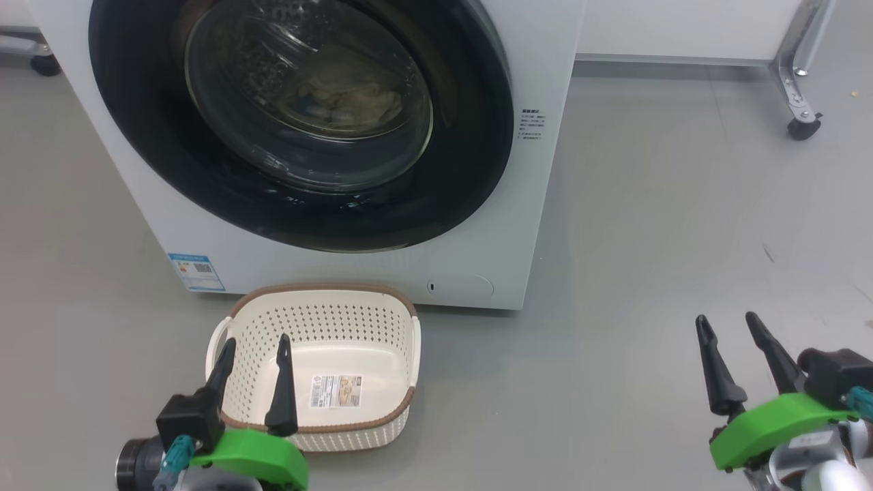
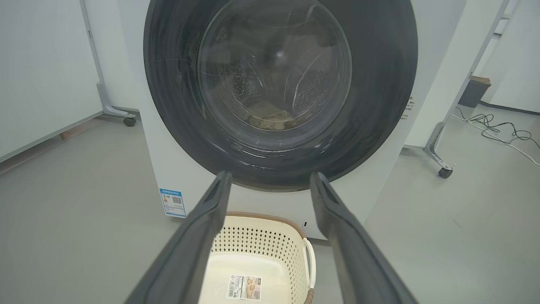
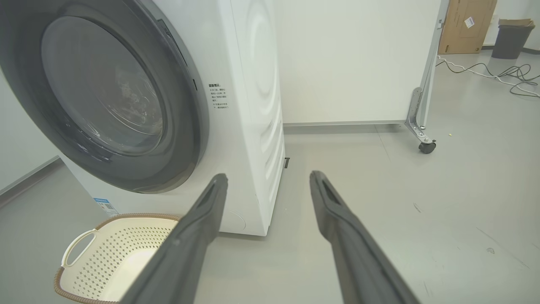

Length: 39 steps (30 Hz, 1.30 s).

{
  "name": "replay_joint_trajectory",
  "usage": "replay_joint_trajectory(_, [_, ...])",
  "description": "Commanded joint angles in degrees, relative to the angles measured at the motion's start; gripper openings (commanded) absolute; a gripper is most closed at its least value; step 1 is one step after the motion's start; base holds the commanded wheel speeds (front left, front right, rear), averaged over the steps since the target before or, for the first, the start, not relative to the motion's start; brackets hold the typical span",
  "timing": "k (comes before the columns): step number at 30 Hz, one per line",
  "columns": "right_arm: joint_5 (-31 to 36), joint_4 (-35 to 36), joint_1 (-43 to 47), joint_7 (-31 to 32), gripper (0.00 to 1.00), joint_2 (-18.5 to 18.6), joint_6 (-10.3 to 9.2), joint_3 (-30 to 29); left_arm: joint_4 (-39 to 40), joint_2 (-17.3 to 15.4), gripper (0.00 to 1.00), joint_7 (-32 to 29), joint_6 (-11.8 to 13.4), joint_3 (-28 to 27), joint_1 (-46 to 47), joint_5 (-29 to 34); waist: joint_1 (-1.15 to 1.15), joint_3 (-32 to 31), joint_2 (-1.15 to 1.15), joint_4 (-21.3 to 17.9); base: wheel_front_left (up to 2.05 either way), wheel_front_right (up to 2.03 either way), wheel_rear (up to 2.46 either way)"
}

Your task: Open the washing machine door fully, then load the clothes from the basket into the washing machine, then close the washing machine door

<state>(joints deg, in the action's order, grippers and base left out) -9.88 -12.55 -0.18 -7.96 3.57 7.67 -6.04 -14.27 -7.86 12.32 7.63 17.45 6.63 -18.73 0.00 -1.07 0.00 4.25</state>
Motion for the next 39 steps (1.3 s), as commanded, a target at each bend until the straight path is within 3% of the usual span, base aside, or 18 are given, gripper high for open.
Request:
replay_joint_trajectory(1, [0.5, 3.64, -0.49, 0.63, 1.0, 0.23, -0.19, 0.89, 2.03, -1.01, 1.0, 0.2, 0.31, -1.74, 1.6, -0.4, 0.0, 0.01, 0.0, -0.37, 0.0, 0.0, 0.0])
replay_joint_trajectory(12, [0.69, 15.27, 5.3, 5.42, 1.0, -0.65, -0.19, 0.98, 2.21, -1.32, 1.0, 0.54, 0.55, -1.44, 0.98, -0.75, 0.0, 0.32, 0.0, -1.05, 0.0, 0.0, 0.0])
replay_joint_trajectory(39, [-0.95, 16.23, 6.3, 6.04, 1.0, -0.68, -0.19, 1.39, 2.76, -2.08, 1.0, 1.23, 1.62, 0.11, 0.97, 0.0, 0.0, 0.77, 0.0, -0.46, 0.0, 0.0, 0.0])
